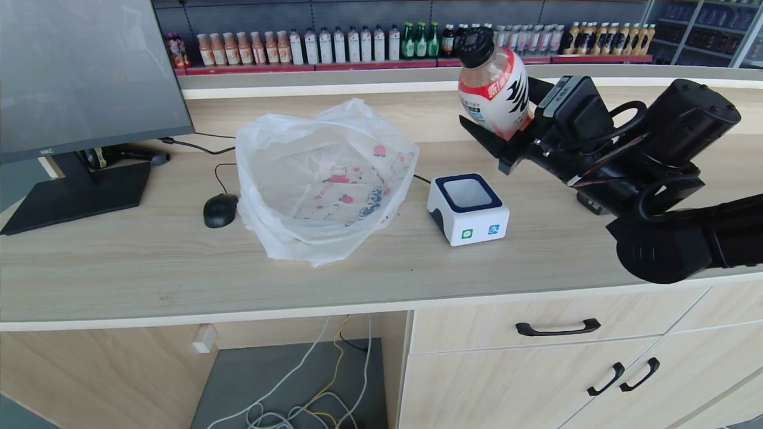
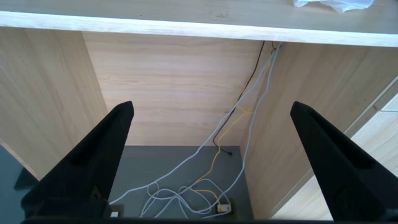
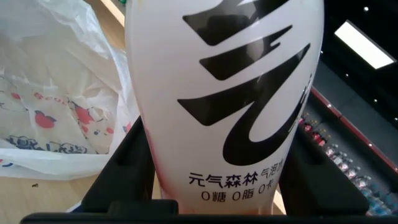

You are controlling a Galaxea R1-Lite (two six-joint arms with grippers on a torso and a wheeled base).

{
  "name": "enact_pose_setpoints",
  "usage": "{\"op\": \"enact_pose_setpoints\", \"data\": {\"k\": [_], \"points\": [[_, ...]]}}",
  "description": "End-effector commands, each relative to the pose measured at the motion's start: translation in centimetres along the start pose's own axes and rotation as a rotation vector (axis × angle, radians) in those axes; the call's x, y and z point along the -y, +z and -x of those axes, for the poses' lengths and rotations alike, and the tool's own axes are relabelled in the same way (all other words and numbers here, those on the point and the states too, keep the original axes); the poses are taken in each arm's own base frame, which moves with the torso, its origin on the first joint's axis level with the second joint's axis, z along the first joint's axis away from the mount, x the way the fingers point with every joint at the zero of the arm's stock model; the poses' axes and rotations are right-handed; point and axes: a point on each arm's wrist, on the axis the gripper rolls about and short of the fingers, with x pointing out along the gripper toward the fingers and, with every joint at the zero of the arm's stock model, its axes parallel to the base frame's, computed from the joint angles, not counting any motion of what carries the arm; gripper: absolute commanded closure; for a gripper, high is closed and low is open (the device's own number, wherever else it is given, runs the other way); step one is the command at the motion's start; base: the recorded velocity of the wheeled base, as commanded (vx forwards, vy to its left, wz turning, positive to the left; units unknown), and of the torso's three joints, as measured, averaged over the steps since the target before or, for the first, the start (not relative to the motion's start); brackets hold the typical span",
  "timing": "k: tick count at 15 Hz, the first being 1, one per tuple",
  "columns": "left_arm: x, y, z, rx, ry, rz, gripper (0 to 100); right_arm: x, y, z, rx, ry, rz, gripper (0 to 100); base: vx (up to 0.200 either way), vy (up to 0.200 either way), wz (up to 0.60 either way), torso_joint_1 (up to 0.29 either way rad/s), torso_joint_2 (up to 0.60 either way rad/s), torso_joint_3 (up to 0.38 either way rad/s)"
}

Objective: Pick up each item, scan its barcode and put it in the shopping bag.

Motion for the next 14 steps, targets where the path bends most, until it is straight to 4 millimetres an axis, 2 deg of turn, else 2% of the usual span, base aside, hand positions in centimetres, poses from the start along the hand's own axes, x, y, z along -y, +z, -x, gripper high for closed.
{"op": "enact_pose_setpoints", "data": {"k": [1, 8, 9, 14], "points": [[0.0, 0.0, 0.0, 0.000, -0.001, 0.000, 0, -0.9, -1.0, -0.9, 0.016, 0.028, 0.004, 100, 0.000, 0.000, 0.00, 0.000, 0.00, 0.000], [0.0, 0.0, 0.0, 0.000, -0.001, 0.000, 0, -2.5, -1.8, -1.2, 0.067, 0.113, 0.079, 100, 0.000, 0.000, 0.00, 0.000, 0.00, 0.000], [0.0, 0.0, 0.0, 0.000, 0.001, 0.000, 0, -3.3, -2.4, -1.3, 0.094, 0.158, 0.084, 100, 0.000, 0.000, 0.00, 0.000, 0.00, 0.000], [0.0, 0.0, 0.0, 0.000, -0.001, 0.000, 0, -4.1, -3.7, -1.2, 0.108, 0.201, 0.122, 100, 0.000, 0.000, 0.00, 0.000, 0.00, 0.000]]}}
